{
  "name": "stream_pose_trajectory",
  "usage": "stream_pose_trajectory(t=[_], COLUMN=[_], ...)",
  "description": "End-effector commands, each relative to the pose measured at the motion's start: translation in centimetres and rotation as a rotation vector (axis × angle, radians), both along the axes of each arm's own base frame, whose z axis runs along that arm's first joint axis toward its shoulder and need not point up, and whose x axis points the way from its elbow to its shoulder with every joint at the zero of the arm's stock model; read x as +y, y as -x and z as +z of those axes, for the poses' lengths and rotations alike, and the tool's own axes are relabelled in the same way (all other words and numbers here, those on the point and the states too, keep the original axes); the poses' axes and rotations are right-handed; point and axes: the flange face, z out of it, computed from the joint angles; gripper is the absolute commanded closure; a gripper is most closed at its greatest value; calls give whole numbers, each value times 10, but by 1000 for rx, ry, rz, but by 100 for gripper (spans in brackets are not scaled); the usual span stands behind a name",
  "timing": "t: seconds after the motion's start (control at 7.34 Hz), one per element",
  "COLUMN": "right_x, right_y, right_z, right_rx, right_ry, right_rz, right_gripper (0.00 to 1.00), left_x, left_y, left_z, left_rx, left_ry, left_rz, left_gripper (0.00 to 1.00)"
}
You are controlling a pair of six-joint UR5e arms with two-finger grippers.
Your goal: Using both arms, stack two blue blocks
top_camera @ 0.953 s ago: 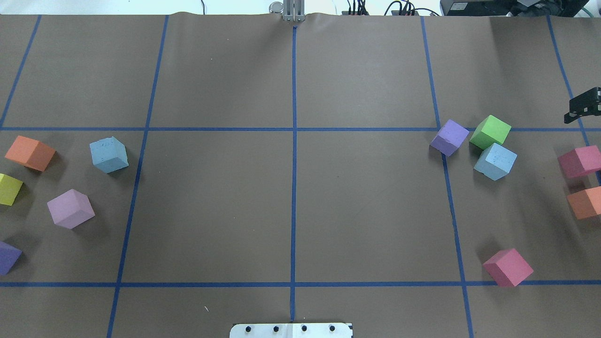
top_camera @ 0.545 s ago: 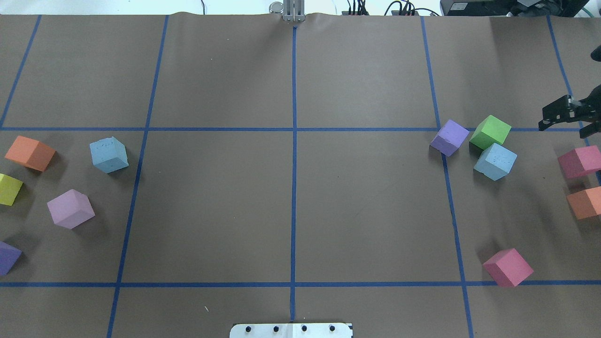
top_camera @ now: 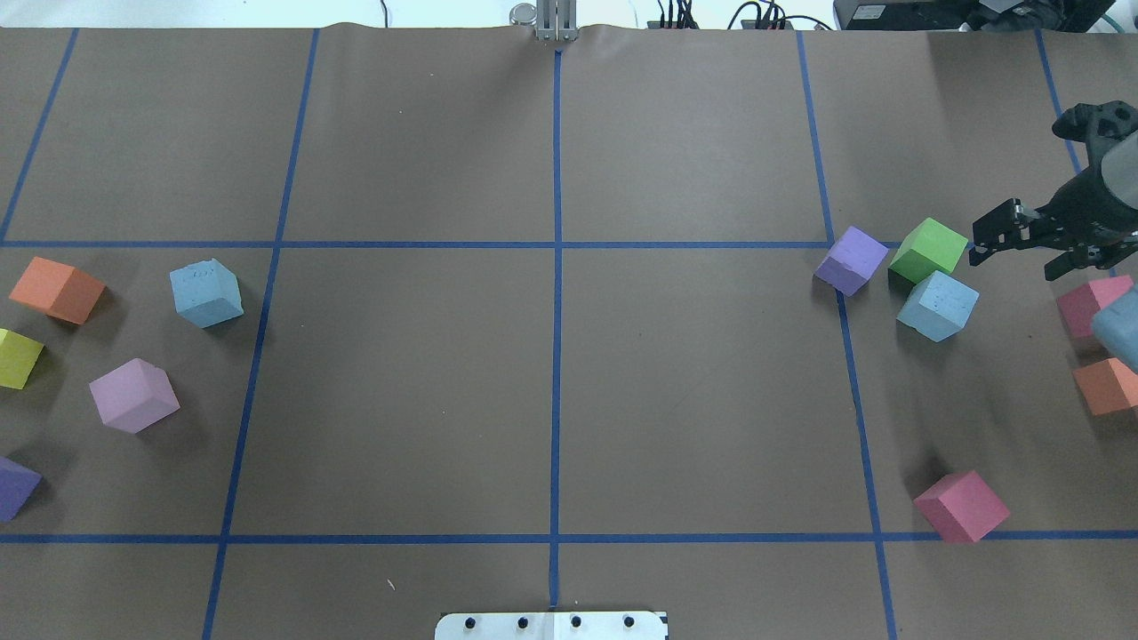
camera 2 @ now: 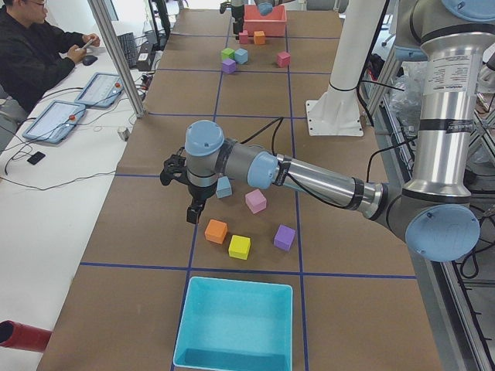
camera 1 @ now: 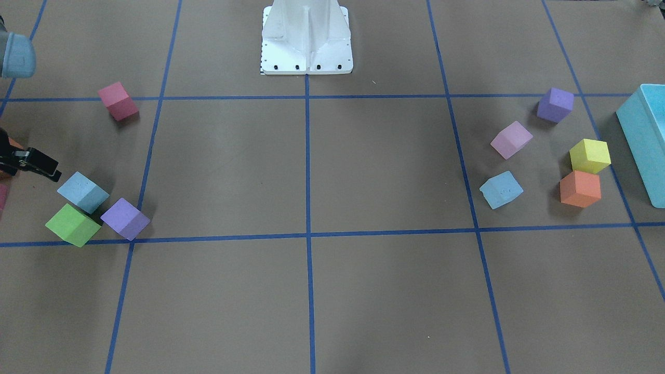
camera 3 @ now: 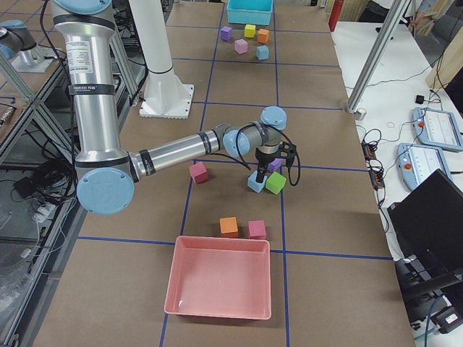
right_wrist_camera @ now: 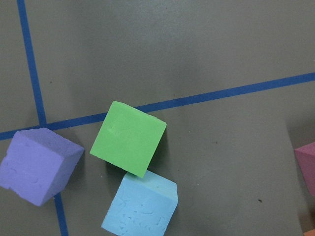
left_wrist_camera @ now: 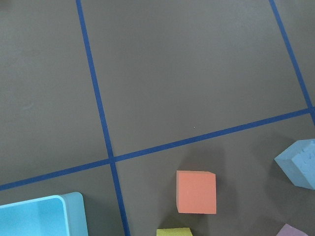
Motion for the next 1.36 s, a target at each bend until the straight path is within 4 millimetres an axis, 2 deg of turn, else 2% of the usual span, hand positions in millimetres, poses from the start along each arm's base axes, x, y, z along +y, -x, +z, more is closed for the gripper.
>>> stream_pose_trajectory(t=[0.0,0.14,0.54,0.95,1.23], right_x=[-7,-11,-13,-13,-17], right_y=[23,28,35,52,56], right_z=[-6,-8,10,6,5], right_rx=[0,3,36,50,56], right_ry=[13,17,40,65,82], right_rz=[-7,-3,-5,17,37], right_gripper=[0,0,0,0,0], left_x=[1,1,1,1,1], left_y=[-1,-1,-1,-1,-1], left_z=[5,6,8,8,10], left_rx=[0,0,-1,-1,-1], left_ry=[10,13,18,18,21], left_rz=[2,2,2,2,2], left_gripper=[0,0,0,0,0])
